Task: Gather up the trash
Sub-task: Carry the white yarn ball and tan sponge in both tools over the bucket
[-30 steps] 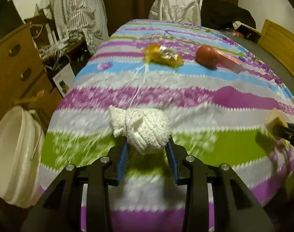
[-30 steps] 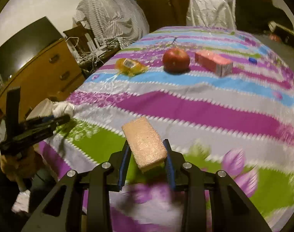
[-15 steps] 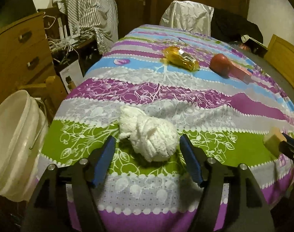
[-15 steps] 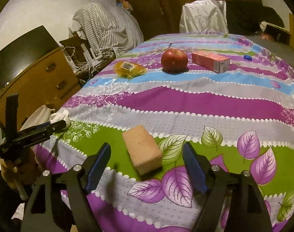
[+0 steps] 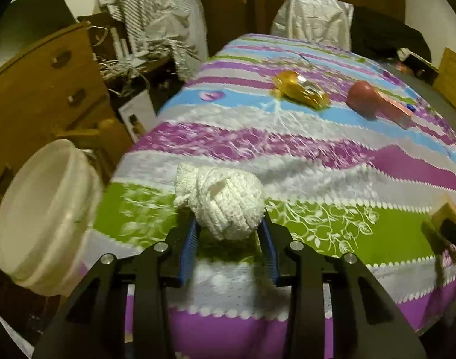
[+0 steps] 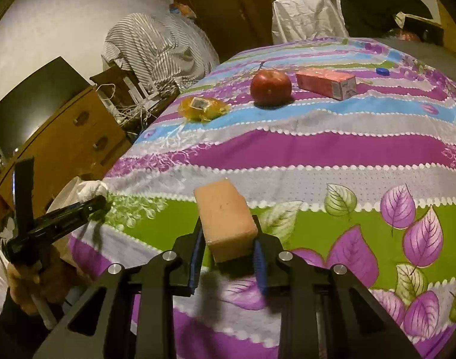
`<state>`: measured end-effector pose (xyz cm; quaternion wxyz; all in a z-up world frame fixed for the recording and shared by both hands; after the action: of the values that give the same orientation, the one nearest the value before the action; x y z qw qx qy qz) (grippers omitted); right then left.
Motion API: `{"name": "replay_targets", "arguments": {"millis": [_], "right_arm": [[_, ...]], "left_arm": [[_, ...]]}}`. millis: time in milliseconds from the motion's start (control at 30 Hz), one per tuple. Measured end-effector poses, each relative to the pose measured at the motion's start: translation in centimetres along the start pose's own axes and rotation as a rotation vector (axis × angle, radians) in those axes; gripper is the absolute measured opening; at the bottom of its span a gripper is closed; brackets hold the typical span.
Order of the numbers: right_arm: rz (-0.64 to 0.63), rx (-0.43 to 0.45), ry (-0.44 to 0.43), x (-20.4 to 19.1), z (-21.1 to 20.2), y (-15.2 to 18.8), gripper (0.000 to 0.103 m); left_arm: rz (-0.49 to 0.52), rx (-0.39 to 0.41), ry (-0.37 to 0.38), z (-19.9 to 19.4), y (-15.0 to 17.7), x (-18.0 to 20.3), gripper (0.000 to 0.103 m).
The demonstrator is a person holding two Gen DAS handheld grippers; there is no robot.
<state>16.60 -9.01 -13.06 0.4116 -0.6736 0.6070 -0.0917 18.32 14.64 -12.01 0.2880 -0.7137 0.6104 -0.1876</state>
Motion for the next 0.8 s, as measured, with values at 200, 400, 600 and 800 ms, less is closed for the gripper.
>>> {"name": "replay_targets", "arguments": {"millis": [200,400,600,800], "right_arm": [[-0.057,-0.034,0.014,-3.9,0.5,-0.7,0.030],[-0.143,-0.079,0.025,-8.3,2.0,0.1,0.030],[-0.219,-0.090,0.009,-13.3,3.0,-0.5,0.030],[-0.326,-0.048,-0.038,-20.8,3.4,-4.3,0.030]], "left_arm": [[-0.024,0.035,-0.058,-2.2,-0.6,-2.1,0.036],[-0.075,0.051,-0.092,-3.4,-0.5,-5.2,0.036],[-0.126,0.069,-0.115,-4.3,-0.6,-8.7,0.036],[-0.184,0.096,-0.156,-5.7,-1.7,-14.2,0.036]]}}
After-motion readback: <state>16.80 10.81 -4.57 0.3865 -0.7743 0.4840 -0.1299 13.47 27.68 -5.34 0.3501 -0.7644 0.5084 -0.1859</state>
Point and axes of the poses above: each gripper's, at about its wrist camera, not at the fingertips, and z roughly the way its jaws point, x to its right, y to its underside, the point moved 10 cm from there along z, roughly the way its jaws point, and after that the axes turned 3 degrees about -x, right-handed, at the moved point
